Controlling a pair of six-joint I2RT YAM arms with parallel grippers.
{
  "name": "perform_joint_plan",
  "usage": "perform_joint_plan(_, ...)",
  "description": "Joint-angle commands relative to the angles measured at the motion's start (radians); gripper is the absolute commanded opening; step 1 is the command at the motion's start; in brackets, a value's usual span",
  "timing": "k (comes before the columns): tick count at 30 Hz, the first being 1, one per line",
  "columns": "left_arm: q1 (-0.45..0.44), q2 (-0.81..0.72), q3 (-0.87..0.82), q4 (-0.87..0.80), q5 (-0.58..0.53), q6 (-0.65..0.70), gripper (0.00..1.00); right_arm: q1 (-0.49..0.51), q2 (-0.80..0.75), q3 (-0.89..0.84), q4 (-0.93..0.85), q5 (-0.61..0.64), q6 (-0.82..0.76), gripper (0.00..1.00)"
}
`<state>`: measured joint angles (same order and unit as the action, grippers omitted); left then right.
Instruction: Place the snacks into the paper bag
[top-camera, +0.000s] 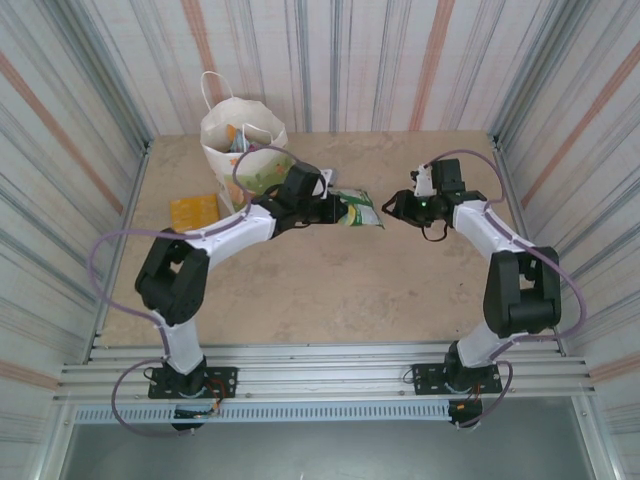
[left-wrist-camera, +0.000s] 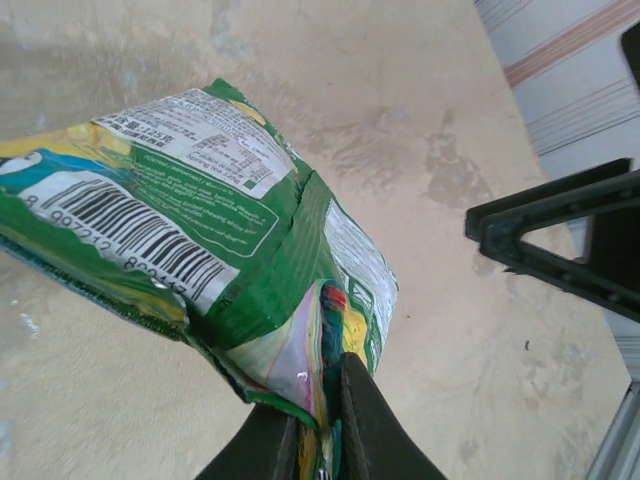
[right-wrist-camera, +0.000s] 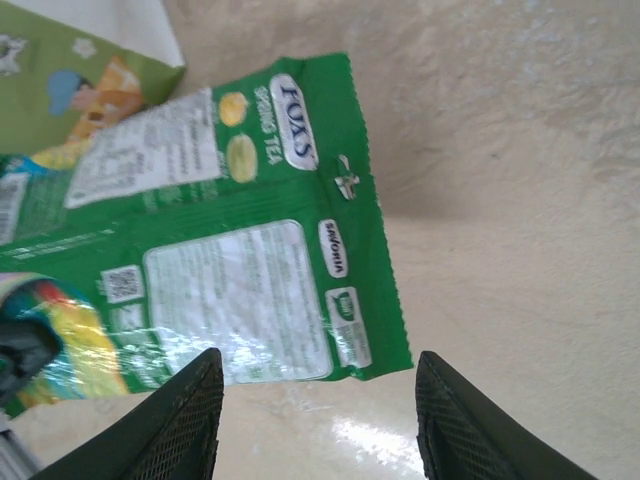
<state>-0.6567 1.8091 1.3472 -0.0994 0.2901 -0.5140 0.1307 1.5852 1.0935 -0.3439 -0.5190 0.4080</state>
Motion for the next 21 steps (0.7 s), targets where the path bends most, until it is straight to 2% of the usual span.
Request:
perform_joint_plan(1,-0.005,-0.105,-0.008,-0.038,-0.029,0.073,0.00,0.033,-0.055,-0.041,0.061,-0.031,0.069,0.52)
perform_joint_plan(11,0.062,-0.261,0.119,-0.173,-0.066,0.173,0.00,0.163,-0.120,-0.100,0.118,0.017,0.121,0.51)
perform_joint_plan(21,0.232,-0.286,0.345,-0.236,-0.085,0.211,0.00,0.231,-0.134,-0.103,0.131,0.029,0.139,0.52)
